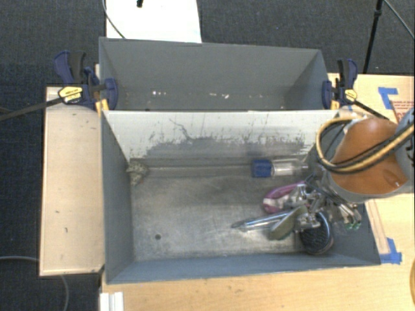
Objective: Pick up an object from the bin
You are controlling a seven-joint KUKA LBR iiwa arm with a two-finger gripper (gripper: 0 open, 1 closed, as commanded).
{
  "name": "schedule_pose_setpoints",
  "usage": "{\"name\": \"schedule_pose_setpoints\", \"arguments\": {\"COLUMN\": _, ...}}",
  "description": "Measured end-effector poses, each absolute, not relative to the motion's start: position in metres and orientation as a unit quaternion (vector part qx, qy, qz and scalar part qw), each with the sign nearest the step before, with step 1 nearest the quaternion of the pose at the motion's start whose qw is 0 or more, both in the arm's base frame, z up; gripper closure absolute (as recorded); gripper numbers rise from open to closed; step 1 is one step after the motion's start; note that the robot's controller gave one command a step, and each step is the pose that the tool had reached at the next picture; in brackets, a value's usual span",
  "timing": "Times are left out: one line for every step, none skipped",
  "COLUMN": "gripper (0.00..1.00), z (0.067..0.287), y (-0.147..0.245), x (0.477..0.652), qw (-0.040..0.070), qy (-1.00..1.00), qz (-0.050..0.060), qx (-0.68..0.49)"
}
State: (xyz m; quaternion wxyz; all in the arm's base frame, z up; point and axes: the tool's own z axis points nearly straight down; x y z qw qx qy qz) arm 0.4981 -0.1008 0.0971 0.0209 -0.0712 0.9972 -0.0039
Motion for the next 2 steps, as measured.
{"name": "schedule_pose_setpoints", "arguments": {"gripper": 1.00, "z": 0.106, "y": -0.101, "x": 0.500, "qw": 0.005, "qy": 0.999, "qz": 0.000, "qx": -0.042}}
{"name": "schedule_pose_setpoints", "arguments": {"gripper": 1.00, "z": 0.258, "y": -0.097, "x": 0.510, "qw": 0.004, "qy": 0.998, "qz": -0.001, "qx": -0.062}}
